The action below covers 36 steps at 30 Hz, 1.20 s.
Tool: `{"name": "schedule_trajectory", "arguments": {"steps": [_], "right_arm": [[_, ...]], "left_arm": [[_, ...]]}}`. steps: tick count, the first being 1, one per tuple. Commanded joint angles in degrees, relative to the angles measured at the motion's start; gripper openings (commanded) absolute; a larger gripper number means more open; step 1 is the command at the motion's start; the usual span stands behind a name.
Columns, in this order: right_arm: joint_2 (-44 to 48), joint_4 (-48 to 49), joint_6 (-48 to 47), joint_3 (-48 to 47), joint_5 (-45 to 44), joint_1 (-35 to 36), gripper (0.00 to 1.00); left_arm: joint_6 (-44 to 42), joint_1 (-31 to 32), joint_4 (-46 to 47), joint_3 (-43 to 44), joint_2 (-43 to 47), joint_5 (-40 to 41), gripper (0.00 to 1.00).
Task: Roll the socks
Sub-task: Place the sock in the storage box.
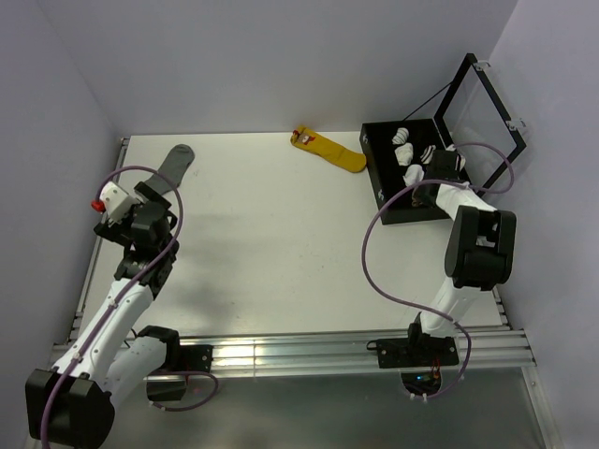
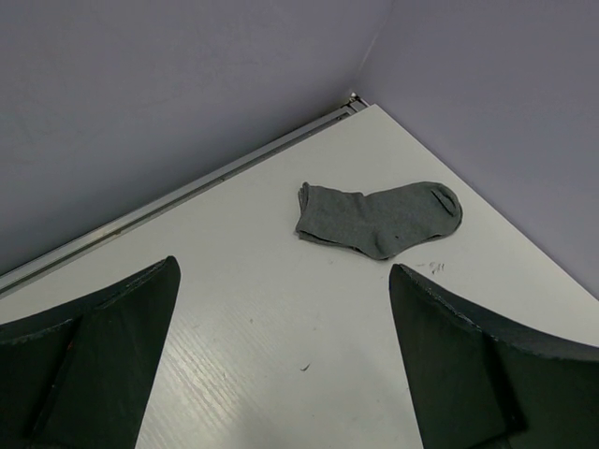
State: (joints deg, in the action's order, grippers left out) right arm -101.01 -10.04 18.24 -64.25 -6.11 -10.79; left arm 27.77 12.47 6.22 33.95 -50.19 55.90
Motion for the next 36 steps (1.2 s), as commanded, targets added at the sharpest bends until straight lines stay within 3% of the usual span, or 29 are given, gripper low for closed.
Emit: {"name": "schedule_trajectory", "arguments": {"steps": [1,10,21,28,36], "right_arm": [[-3.31,-3.31,0.48,-2.9,-2.86,-2.22,0.0],[-5.95,-6.47,4.43,-4.22,-7.07,-3.36,0.0],[-0.33,-8.59,9.88,-0.7,-11.29,-5.21,0.0],[-4.71,-9.47,5.15,-4.04,-2.18,-5.12,0.0],[-12.01,-17.81,-0.31,-12.21,-0.31,-3.28,0.0]], "left_arm": [[-1.23,0.27,2.13,-0.47,1.15,-0.18,0.99],[-1.75,0.28,2.48,-0.64,1.68,-0.09,0.99],[-1.58,0.27,2.75,-0.64,1.77,-0.79,0.99],[-1.49,0.27,2.57,-0.73,2.12,-0.97,0.99],[-1.23,0.36,2.57,-0.64,2.03,-1.4,1.0]]}}
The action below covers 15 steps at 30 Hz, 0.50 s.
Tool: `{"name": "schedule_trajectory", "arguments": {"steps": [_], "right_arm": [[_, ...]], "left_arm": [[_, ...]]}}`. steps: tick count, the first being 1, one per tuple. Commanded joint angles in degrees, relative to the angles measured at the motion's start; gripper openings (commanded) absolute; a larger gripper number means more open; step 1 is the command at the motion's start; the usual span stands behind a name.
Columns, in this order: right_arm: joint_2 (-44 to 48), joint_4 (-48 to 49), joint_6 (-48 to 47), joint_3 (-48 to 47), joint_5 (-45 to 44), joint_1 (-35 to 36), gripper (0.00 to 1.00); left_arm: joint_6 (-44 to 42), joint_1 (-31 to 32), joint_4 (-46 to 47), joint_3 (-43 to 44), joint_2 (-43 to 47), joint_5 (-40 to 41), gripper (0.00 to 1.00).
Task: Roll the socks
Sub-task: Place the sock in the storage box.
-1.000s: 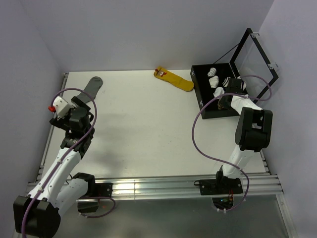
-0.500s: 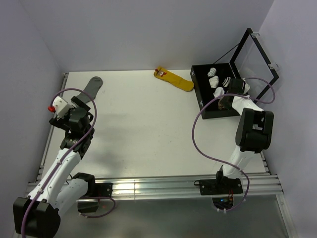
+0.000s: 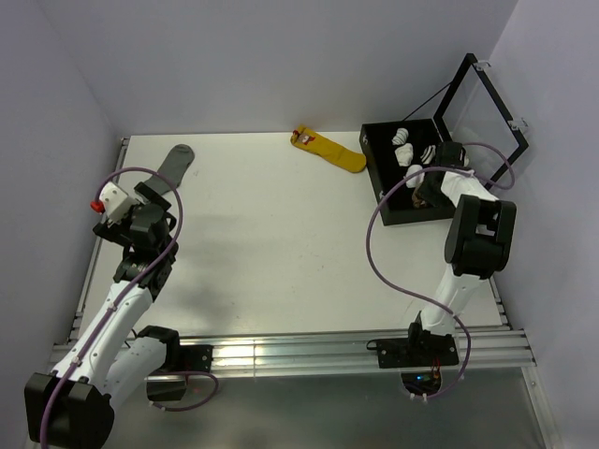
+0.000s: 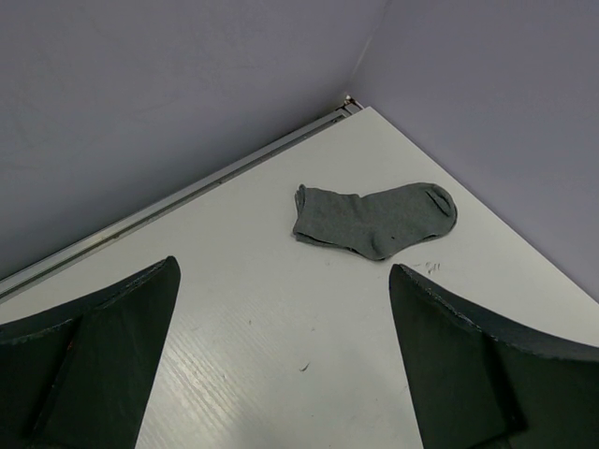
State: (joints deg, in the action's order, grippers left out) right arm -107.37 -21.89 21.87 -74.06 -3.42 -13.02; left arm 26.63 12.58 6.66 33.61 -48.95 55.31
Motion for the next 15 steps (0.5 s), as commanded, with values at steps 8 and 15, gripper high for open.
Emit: {"name": "schedule_trajectory", "arguments": {"steps": [8,15], "right_arm": [[-11.62,-16.86,-5.08,-11.27,-3.08,1.23,0.0],[-16.02,-24.33,-6.14,-17.43,-1.85,5.54,0.02]], "left_arm": [[-0.35,0.52,2.05,-0.29,0.87,-0.64,1.0],[0.35,1.13,0.99,0.14,1.84,-0.9,0.99]]}}
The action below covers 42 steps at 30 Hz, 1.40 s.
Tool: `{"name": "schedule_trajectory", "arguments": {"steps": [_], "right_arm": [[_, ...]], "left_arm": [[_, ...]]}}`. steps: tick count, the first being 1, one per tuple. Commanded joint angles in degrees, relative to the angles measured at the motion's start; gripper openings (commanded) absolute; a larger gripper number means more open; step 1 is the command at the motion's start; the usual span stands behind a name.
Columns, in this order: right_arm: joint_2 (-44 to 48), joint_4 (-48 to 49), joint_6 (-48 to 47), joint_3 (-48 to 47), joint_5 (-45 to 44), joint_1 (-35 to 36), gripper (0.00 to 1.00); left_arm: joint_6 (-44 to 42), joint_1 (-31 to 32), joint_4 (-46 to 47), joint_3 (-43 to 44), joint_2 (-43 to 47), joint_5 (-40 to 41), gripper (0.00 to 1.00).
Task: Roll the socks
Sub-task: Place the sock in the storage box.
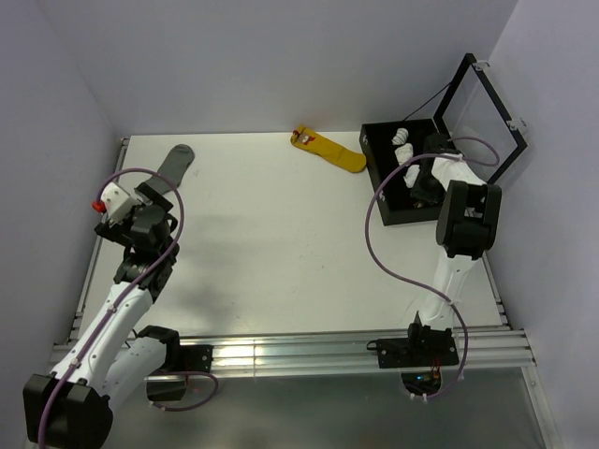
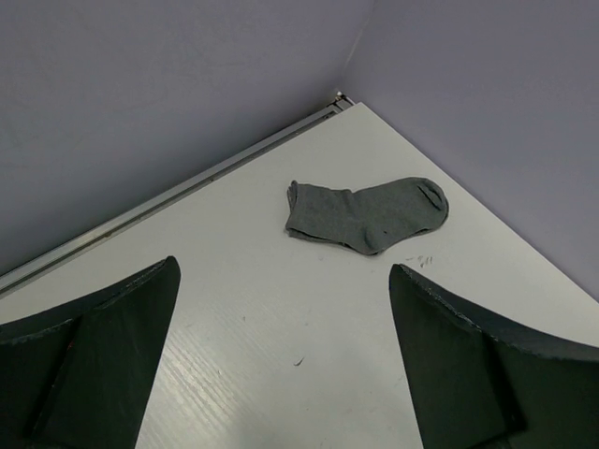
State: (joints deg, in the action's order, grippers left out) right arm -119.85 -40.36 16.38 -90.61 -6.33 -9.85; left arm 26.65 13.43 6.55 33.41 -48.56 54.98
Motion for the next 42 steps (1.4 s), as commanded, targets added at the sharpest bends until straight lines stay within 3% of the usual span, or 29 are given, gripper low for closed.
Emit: {"name": "schedule_trajectory", "arguments": {"steps": [1,6,15,26,42], "right_arm": [[-3.72,-6.13,-0.56,-1.23,0.79,2.64,0.05],[-3.46,-5.35,-0.56,-1.15,0.44,3.08,0.3],[3.22,-2.01,0.67,0.17,-0.35,3.08,0.54],[9.19,0.45,2.43,0.17,-1.49,3.08,0.55],[10.7,11.17,4.27,2.89,-4.22,2.03,0.28]], "left_arm": [[0.41,0.28,0.93,0.43,1.53,-0.66,0.99],[0.86,0.37,0.49,0.69,2.23,-1.1,0.99],[1.38,0.37,-0.31,0.78,4.08,-1.19,0.99],[1.56,0.37,-0.75,0.61,6.19,-1.28,0.99],[1.21,0.37,-0.92,0.43,6.81,-1.02,0.99]]}}
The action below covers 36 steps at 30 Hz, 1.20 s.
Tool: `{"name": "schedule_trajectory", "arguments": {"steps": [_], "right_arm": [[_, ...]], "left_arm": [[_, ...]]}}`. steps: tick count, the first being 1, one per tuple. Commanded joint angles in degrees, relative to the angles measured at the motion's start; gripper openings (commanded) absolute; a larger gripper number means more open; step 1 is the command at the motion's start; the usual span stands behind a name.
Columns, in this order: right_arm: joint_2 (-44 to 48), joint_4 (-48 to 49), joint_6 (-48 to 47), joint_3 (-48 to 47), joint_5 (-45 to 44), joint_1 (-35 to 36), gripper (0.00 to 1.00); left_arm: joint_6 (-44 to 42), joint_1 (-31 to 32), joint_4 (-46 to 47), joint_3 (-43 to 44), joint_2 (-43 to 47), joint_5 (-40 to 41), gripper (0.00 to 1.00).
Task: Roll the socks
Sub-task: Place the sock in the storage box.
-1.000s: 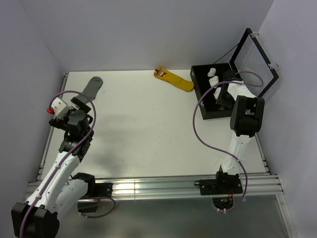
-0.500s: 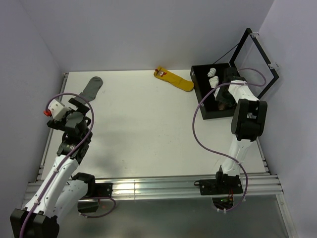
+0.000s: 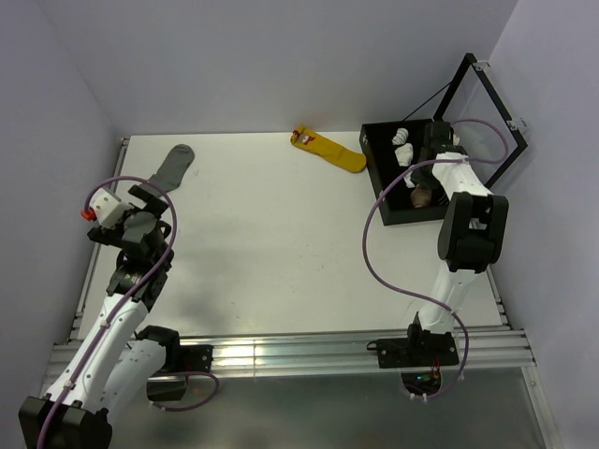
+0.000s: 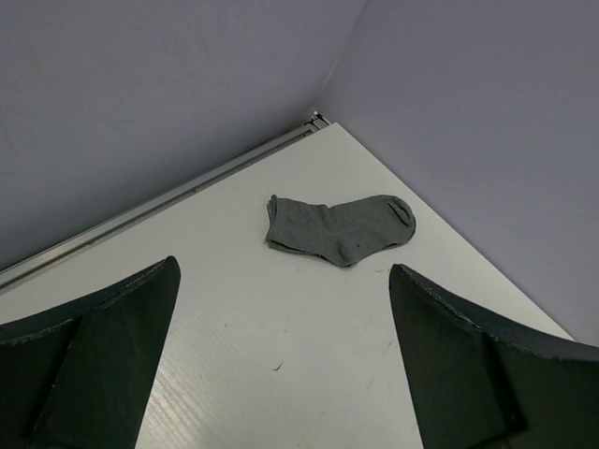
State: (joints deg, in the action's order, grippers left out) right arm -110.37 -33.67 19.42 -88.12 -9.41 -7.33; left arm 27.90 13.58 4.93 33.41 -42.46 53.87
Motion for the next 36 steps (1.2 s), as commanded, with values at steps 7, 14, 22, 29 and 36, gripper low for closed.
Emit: {"name": "schedule_trajectory", "arguments": {"steps": [7,14,22,29,36], "right_arm": [[-1.96,6.33,3.25,3.73,0.09,-2.42,0.19],[-1.25,7.39,4.31,8.66,0.79,-4.27,0.17],[-6.26,3.26,3.08,3.49,4.04,-4.97,0.2],[-5.22,4.14,2.47,4.36,5.28,-4.88,0.24],[4.71,4.23,2.73,3.57,8.0,-4.88,0.36]], "left_arm": [[-0.21,0.21,0.78,0.34,0.62,0.27,0.99],[0.05,0.21,0.78,0.25,0.36,-0.43,1.0],[0.05,0.21,0.96,0.43,-0.96,-1.39,0.99],[-0.3,0.21,0.44,1.48,-3.42,-5.7,1.0],[0.22,0.3,-0.71,1.92,-2.81,-9.57,1.0]]}}
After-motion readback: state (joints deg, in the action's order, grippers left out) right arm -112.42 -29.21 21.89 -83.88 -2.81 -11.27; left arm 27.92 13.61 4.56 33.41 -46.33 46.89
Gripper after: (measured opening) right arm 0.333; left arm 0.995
